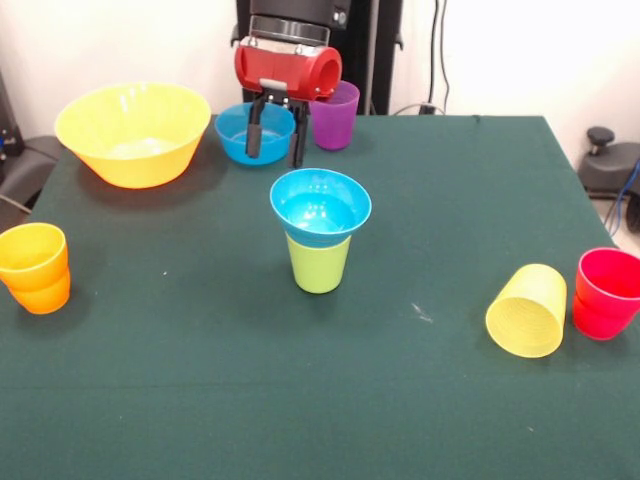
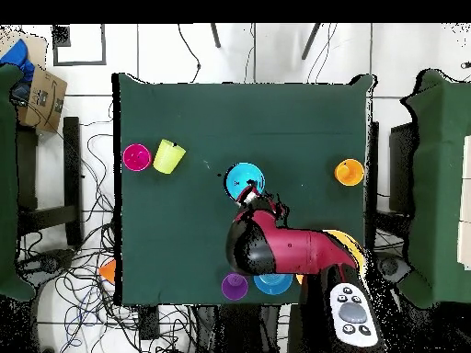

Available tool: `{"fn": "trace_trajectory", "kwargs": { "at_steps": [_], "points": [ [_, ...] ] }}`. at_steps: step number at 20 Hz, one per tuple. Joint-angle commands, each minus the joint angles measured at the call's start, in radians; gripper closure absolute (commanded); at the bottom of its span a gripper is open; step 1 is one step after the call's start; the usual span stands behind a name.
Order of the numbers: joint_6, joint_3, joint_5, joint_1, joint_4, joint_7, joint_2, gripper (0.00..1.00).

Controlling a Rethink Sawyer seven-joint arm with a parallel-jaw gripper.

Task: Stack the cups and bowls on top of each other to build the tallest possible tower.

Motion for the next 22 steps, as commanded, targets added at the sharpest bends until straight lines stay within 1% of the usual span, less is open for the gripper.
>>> {"fn": "trace_trajectory", "kwargs": {
  "at_steps": [1,6,9,12,14,15,22],
  "points": [
    [0.106,0.059,-0.094,-0.016,0.056,-0.059,0.039,0.00],
    [0.124,0.056,-0.111,-0.030,0.067,-0.061,0.032,0.00],
    [0.181,0.047,-0.110,-0.034,0.063,-0.080,0.021,0.00],
    [0.206,0.037,-0.113,-0.036,0.061,-0.086,0.027,0.00],
    [0.214,0.030,-0.119,-0.041,0.063,-0.091,0.032,0.00],
    [0.213,0.032,-0.124,-0.056,0.071,-0.093,0.033,0.00],
    [0.224,0.015,-0.162,-0.078,0.085,-0.088,0.035,0.00]
  ]
}}
